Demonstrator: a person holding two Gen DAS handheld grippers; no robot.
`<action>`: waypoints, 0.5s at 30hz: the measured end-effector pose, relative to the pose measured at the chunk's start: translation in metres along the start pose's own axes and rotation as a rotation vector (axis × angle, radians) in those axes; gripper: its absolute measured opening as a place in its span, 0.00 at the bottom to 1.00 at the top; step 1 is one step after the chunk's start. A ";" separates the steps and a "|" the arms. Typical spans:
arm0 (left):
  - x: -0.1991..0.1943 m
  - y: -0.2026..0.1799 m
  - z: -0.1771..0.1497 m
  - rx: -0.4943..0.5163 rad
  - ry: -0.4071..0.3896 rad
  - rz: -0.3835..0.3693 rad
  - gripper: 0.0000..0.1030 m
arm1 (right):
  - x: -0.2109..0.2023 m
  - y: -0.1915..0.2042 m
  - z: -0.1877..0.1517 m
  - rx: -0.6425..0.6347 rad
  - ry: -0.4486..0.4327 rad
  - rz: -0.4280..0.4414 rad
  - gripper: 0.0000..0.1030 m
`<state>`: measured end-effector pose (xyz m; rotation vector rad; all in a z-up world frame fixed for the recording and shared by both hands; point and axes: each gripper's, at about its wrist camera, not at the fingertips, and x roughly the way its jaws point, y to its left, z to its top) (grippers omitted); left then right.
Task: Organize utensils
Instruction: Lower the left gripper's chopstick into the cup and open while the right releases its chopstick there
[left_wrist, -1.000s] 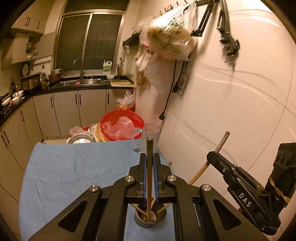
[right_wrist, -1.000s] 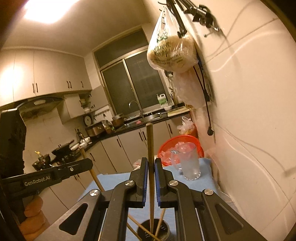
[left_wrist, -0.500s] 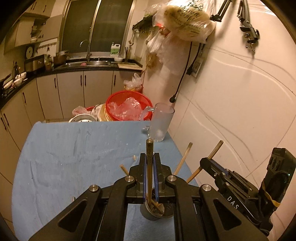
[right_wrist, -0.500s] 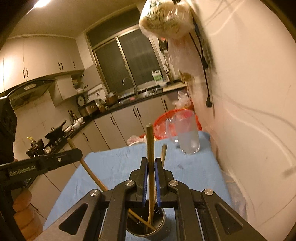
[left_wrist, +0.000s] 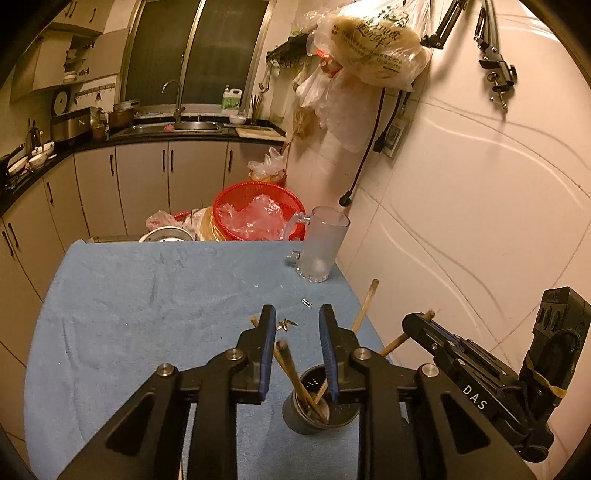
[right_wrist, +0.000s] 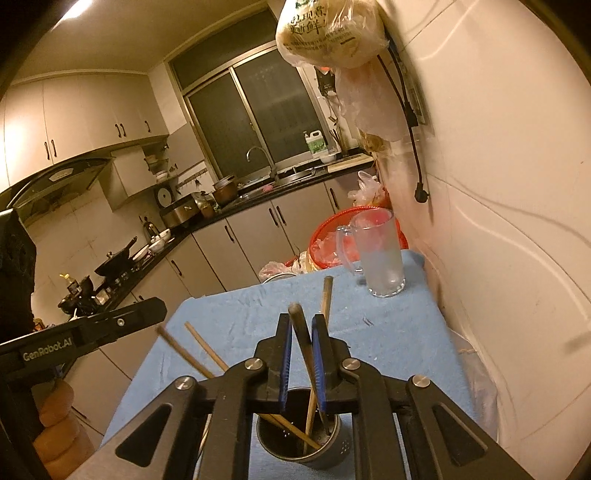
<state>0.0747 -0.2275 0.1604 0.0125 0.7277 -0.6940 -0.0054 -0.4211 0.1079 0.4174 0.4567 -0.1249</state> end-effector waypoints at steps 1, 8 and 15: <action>-0.004 0.000 0.000 0.003 -0.005 -0.004 0.24 | -0.003 0.001 0.000 0.002 -0.007 0.006 0.12; -0.027 0.010 -0.007 -0.007 -0.031 0.001 0.27 | -0.032 0.007 0.001 0.017 -0.056 0.027 0.12; -0.058 0.042 -0.028 -0.022 -0.050 0.048 0.28 | -0.079 0.020 -0.009 0.026 -0.125 0.079 0.12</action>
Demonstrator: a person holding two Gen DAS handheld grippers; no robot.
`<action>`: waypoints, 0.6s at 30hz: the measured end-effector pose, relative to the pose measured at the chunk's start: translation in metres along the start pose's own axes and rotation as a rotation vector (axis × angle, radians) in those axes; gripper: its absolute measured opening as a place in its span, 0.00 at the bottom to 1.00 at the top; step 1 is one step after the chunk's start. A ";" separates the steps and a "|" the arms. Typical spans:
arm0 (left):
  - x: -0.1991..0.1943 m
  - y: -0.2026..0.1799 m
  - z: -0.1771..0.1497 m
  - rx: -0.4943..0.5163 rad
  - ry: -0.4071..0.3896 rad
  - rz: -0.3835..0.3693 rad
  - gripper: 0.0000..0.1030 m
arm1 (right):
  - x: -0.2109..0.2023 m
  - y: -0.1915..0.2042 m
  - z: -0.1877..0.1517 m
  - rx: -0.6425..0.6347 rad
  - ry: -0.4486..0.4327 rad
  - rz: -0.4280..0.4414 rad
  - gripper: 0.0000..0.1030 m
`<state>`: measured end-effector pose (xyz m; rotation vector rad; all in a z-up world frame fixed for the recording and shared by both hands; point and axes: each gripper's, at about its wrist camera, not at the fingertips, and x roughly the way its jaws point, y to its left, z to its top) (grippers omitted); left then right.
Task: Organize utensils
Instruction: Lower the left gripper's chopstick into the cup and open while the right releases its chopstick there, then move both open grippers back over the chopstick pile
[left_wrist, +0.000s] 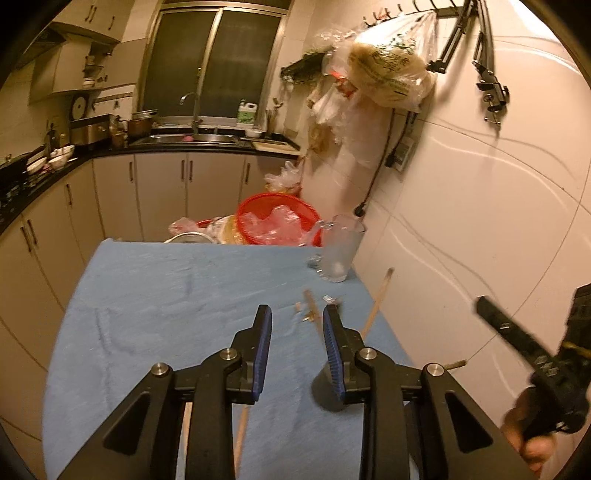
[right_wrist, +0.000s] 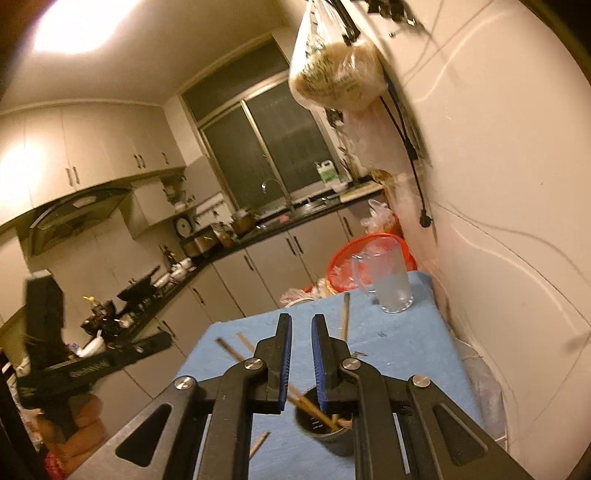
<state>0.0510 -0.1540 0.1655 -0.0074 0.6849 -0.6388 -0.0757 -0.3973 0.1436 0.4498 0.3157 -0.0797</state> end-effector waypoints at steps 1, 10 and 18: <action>-0.003 0.009 -0.004 -0.013 0.002 0.011 0.29 | -0.006 0.005 -0.002 -0.007 -0.002 0.016 0.12; -0.001 0.081 -0.052 -0.109 0.108 0.094 0.29 | 0.000 0.054 -0.051 -0.090 0.143 0.124 0.12; 0.068 0.121 -0.101 -0.099 0.351 0.144 0.29 | 0.045 0.067 -0.110 -0.081 0.334 0.118 0.13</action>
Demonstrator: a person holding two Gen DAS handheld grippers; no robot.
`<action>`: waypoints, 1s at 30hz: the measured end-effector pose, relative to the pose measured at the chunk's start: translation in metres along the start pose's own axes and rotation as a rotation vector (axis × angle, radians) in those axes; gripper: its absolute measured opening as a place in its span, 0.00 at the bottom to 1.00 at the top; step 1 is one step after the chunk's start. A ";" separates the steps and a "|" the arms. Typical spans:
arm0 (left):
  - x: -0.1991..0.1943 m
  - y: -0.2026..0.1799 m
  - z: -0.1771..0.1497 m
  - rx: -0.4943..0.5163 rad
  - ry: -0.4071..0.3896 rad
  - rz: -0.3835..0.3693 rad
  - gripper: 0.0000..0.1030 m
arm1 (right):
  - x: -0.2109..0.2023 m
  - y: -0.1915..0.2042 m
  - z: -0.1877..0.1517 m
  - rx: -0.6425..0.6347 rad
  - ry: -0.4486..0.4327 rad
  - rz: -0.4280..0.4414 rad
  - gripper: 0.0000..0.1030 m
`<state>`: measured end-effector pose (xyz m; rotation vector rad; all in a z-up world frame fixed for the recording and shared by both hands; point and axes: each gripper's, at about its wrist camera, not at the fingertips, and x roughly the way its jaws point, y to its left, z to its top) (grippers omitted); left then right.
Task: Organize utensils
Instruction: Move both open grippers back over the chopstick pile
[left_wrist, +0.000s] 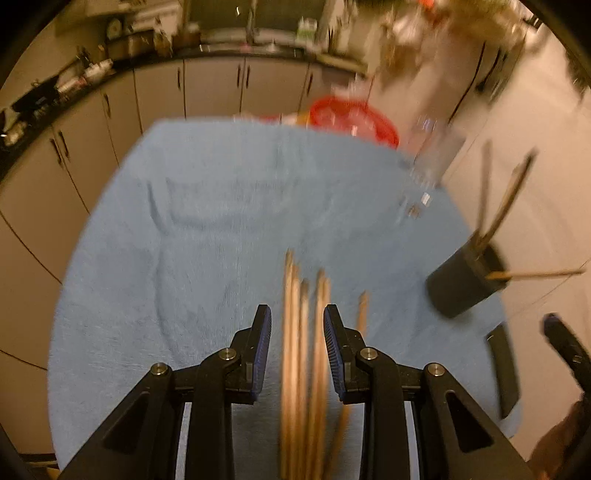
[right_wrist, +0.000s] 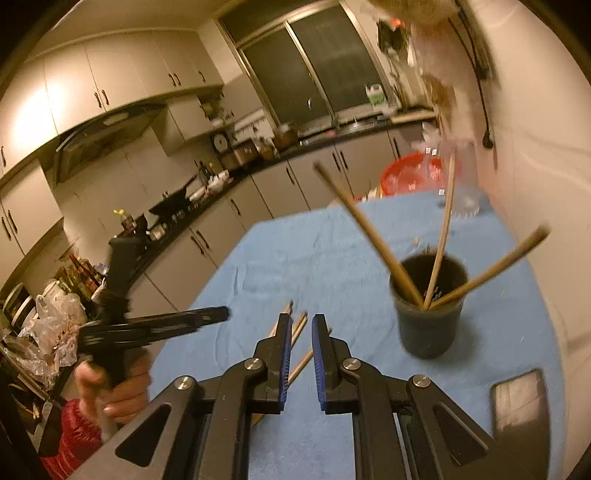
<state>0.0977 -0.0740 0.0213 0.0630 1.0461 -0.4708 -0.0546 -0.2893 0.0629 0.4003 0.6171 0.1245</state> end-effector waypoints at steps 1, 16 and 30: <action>0.012 0.000 -0.001 0.006 0.024 0.007 0.29 | 0.004 0.001 -0.003 0.000 0.012 -0.002 0.13; 0.063 0.035 -0.017 -0.059 0.114 0.081 0.30 | 0.052 0.002 -0.025 -0.029 0.162 -0.079 0.12; 0.039 0.078 -0.021 -0.114 0.083 -0.006 0.30 | 0.125 0.005 -0.031 0.042 0.315 -0.113 0.13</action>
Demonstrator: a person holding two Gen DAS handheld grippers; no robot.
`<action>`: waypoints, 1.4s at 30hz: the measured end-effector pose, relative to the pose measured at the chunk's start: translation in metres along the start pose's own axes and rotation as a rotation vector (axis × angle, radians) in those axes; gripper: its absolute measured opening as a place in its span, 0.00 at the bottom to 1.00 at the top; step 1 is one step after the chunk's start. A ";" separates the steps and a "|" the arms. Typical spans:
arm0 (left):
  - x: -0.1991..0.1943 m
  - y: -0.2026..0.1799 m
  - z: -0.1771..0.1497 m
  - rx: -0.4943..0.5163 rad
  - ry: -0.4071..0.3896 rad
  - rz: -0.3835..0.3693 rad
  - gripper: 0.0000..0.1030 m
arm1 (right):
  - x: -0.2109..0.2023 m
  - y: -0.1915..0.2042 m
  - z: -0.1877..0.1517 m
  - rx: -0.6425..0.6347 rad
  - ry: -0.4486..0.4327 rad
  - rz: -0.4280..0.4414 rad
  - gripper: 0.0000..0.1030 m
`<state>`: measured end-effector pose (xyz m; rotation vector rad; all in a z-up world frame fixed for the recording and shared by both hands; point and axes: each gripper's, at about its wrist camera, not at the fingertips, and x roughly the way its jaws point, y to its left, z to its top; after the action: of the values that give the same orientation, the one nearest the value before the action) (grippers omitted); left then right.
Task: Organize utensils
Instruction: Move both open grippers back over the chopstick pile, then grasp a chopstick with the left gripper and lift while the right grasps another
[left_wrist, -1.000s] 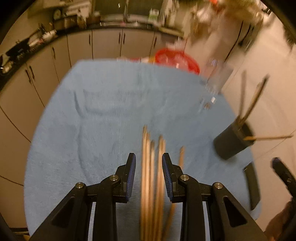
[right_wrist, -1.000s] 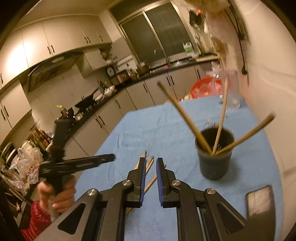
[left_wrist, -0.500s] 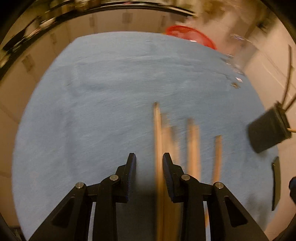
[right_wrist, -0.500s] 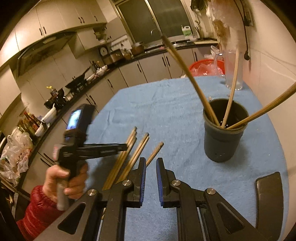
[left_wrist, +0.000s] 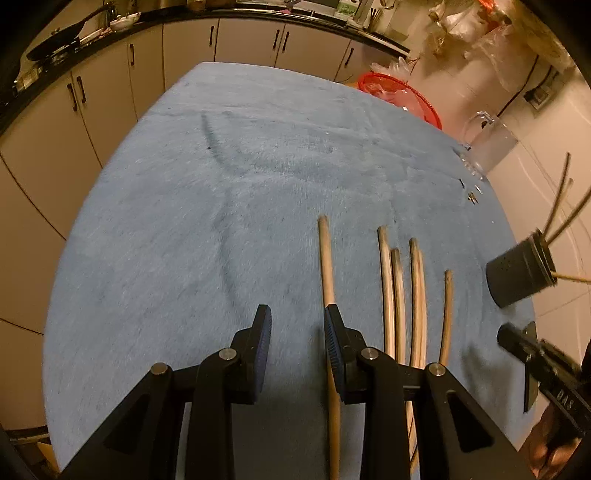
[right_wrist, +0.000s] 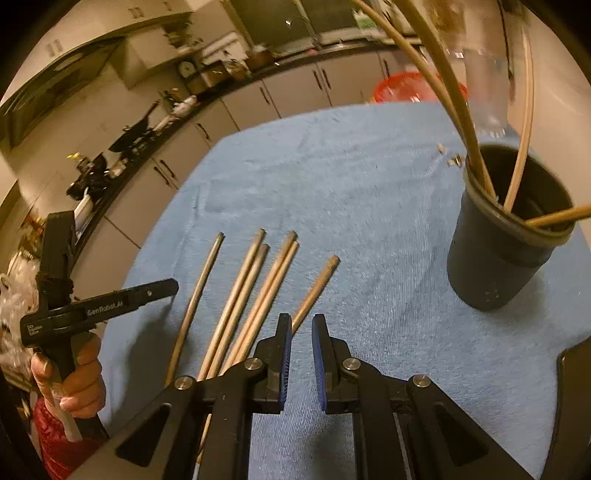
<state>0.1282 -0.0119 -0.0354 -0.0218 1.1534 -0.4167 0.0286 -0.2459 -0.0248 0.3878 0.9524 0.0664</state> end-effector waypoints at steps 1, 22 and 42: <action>0.004 -0.002 0.004 0.013 0.004 -0.011 0.30 | 0.004 -0.002 0.002 0.021 0.016 0.001 0.13; 0.059 -0.062 0.051 0.204 0.093 0.208 0.20 | 0.092 0.009 0.059 0.115 0.216 -0.218 0.13; -0.124 -0.052 -0.003 0.094 -0.423 0.068 0.07 | -0.069 0.053 0.021 -0.070 -0.333 0.053 0.07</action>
<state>0.0676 -0.0180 0.0843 0.0109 0.7152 -0.3832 0.0113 -0.2187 0.0588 0.3463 0.6095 0.0810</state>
